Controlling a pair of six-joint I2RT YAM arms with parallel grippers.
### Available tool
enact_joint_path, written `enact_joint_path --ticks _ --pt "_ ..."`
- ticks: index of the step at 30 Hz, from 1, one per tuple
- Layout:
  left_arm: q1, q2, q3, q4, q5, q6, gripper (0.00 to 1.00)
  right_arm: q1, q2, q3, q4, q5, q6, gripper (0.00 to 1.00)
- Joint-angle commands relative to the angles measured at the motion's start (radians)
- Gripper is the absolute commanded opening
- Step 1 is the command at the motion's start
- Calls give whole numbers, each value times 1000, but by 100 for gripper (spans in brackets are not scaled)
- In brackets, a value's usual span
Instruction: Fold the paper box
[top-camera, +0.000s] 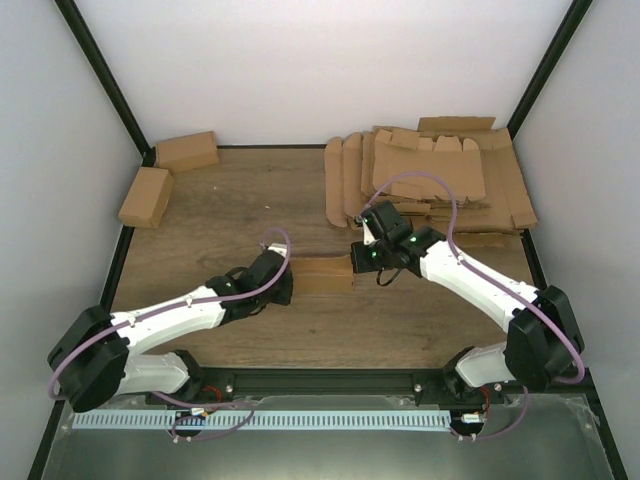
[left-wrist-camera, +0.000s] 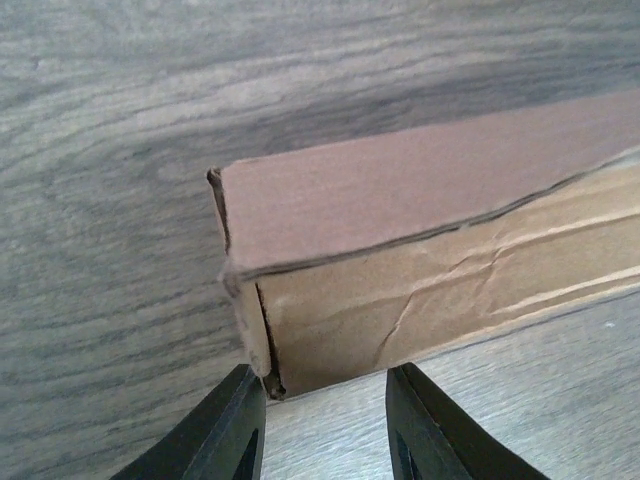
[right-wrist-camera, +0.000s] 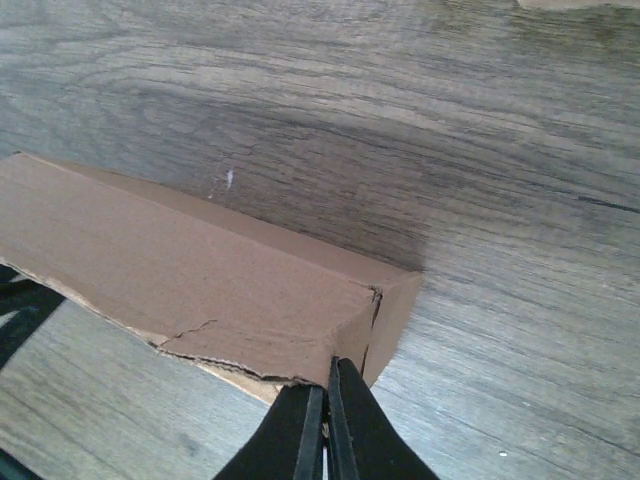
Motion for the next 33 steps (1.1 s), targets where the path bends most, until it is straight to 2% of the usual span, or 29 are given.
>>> enact_joint_path --ticks 1,18,33 --pt "-13 20 13 -27 -2 3 36 4 15 55 -6 -80 67 1" --pt "-21 14 11 -3 37 -23 36 4 5 -53 83 -100 200 2" --pt "-23 -9 12 -8 39 -35 38 9 -16 -140 84 11 149 2"
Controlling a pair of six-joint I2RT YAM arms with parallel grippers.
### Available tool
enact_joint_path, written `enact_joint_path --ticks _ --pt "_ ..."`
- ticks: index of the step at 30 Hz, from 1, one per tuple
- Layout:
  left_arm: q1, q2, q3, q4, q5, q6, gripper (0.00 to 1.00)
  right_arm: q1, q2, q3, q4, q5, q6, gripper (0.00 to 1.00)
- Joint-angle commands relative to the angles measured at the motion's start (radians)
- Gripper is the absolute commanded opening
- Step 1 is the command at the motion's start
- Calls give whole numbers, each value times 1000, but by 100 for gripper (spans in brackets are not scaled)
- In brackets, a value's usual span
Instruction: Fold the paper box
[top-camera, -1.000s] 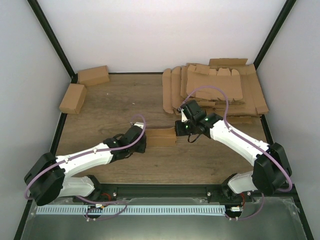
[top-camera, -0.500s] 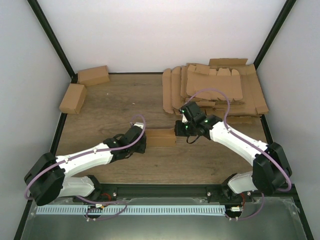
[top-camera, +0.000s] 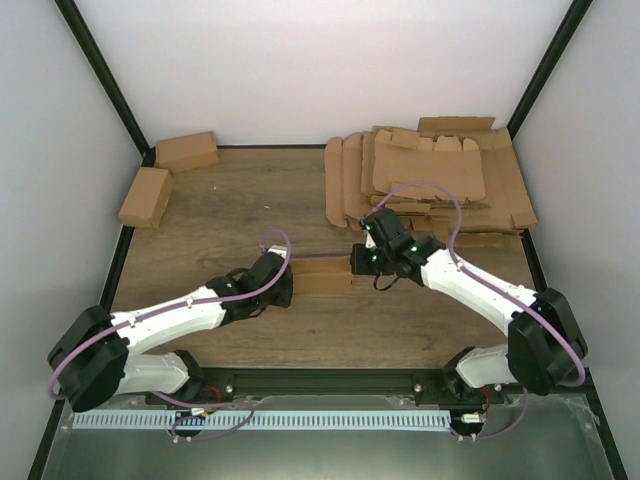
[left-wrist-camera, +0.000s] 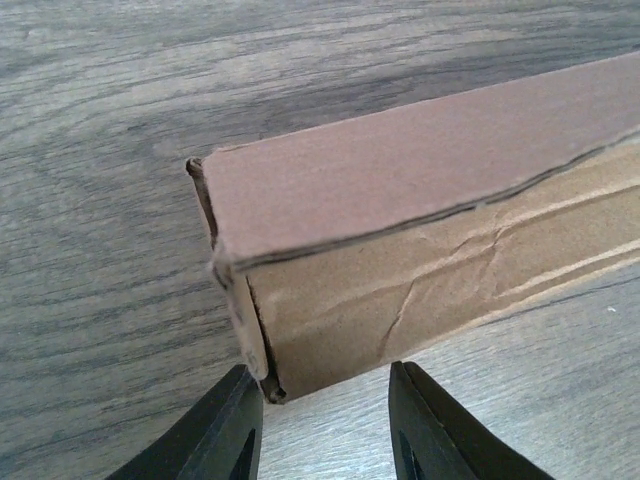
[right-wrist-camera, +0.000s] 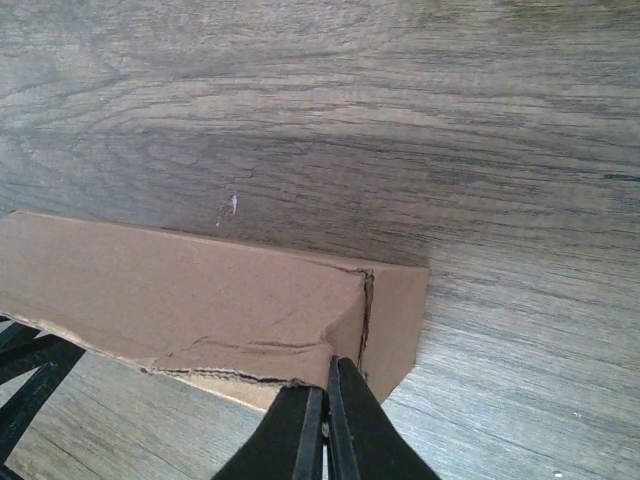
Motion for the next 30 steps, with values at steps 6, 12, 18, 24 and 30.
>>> enact_joint_path --ticks 6,12,18,24,30 --pt "-11 -68 31 9 67 -35 46 23 -10 -95 1 47 -11 2" --pt "-9 -160 65 -48 87 -61 51 31 -37 -148 38 79 -11 2" --pt "-4 -224 123 -129 104 -117 56 34 -52 -183 65 83 -18 3" --pt "52 -261 137 -116 203 -174 60 34 -89 -146 32 95 -60 23" --pt "128 -320 106 -99 264 -273 62 34 -173 -122 6 76 -101 41"
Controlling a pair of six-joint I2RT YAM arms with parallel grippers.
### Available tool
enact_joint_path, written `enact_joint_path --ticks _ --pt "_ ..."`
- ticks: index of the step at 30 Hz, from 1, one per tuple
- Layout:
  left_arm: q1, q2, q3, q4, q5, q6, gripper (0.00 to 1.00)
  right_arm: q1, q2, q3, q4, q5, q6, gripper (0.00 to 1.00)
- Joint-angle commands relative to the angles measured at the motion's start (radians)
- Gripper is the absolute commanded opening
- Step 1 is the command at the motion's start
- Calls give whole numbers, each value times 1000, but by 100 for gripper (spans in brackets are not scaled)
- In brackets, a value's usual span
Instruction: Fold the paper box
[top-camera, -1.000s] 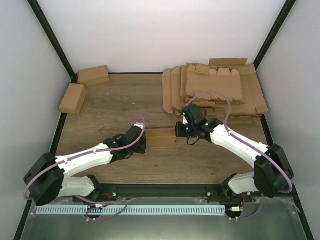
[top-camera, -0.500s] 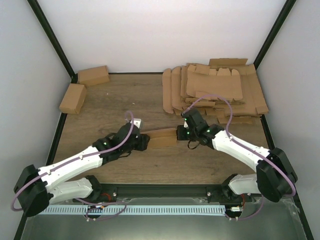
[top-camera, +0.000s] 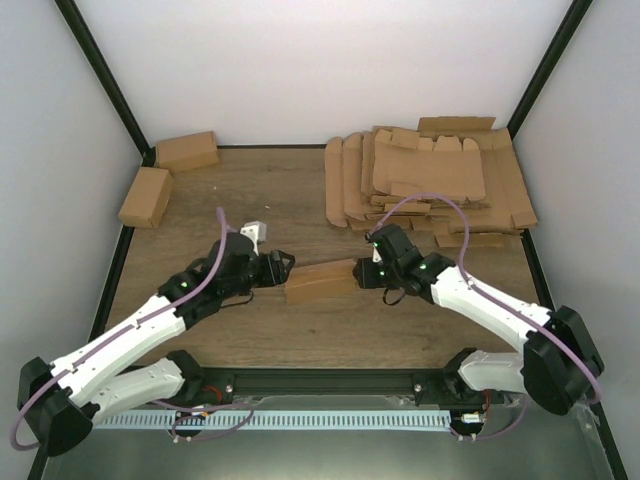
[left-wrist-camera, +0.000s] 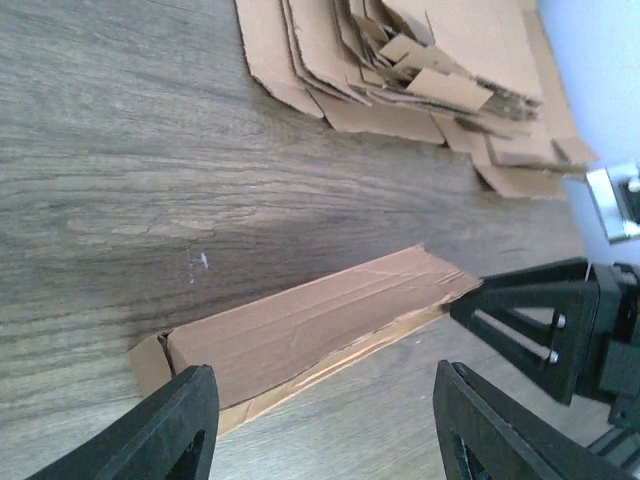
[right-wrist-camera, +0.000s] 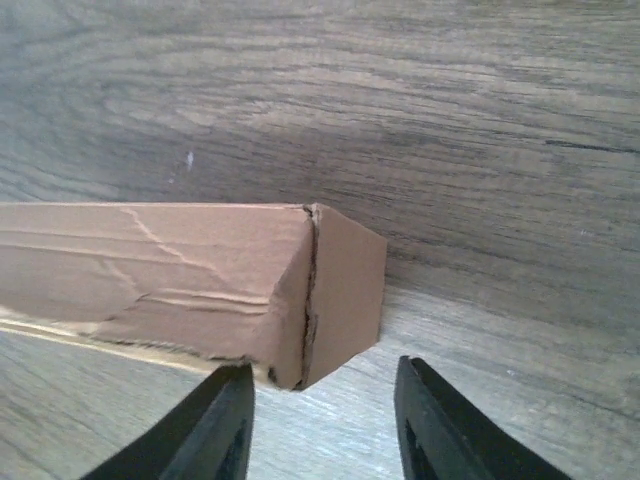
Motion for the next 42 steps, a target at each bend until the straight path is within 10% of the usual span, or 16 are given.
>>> enact_joint_path --ticks 1,8,21,31,42 --pt "63 -49 -25 13 83 -106 64 6 -73 32 -55 -8 -50 43" --pt "183 -96 -93 17 224 -263 63 -9 -105 73 -97 -125 -108 61" --pt "281 -155 -207 162 387 -356 46 -199 -53 130 12 -509 -93 60" --pt "305 -75 -174 243 476 -292 4 -244 -16 85 153 -670 3 4" --pt "304 75 -225 393 548 -273 4 -244 56 -11 309 -728 67 1"
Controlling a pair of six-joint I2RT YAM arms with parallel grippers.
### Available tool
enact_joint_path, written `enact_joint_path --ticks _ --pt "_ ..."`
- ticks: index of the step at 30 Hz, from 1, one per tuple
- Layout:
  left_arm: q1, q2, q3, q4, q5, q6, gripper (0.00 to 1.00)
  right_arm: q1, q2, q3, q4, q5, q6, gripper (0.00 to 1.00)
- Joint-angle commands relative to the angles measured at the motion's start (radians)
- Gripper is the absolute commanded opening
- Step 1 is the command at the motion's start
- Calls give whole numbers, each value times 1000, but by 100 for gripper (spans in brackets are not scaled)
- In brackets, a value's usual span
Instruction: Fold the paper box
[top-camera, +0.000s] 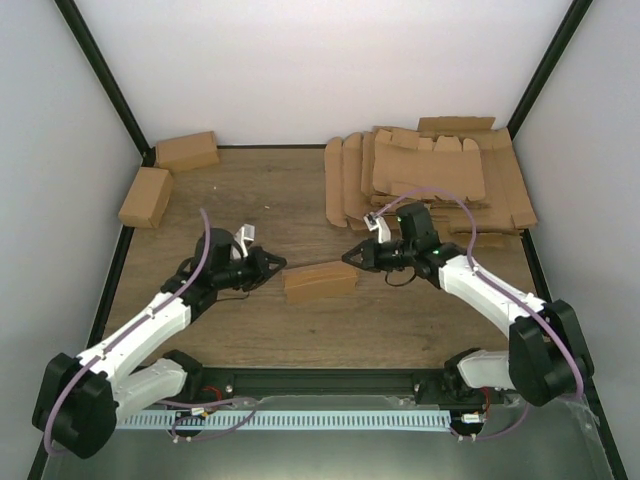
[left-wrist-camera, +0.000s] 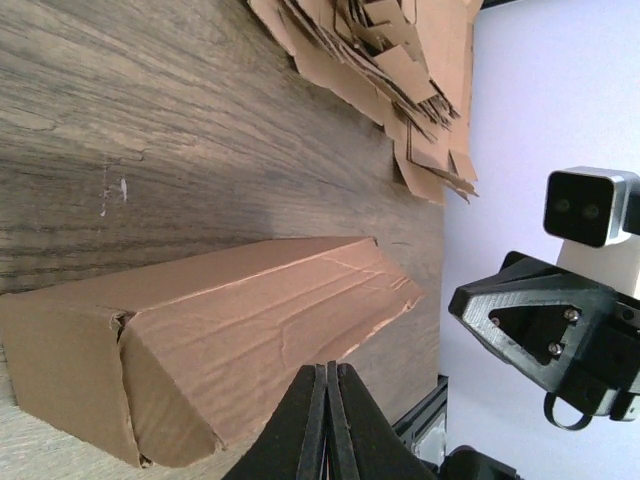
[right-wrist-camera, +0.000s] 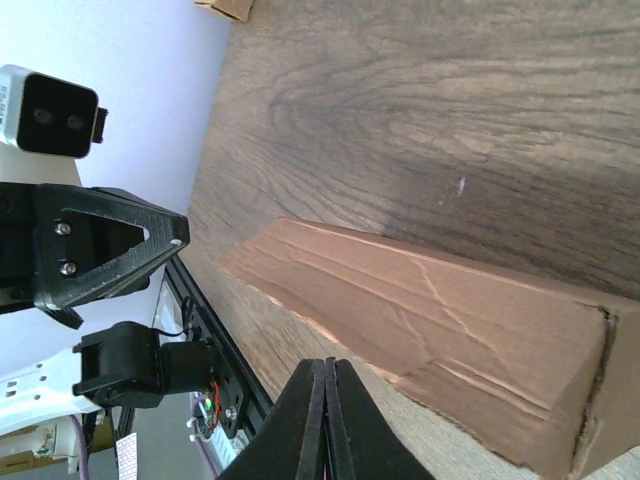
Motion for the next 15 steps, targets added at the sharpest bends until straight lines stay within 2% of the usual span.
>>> enact_joint_path --ticks 1,11,15 --pt "5 45 -41 89 40 21 4 -8 34 -33 79 -32 19 1" --pt "4 84 -118 139 40 34 4 -7 103 -135 188 -37 26 1" --pt "5 85 -123 137 38 39 4 -8 102 -132 180 -46 25 1"
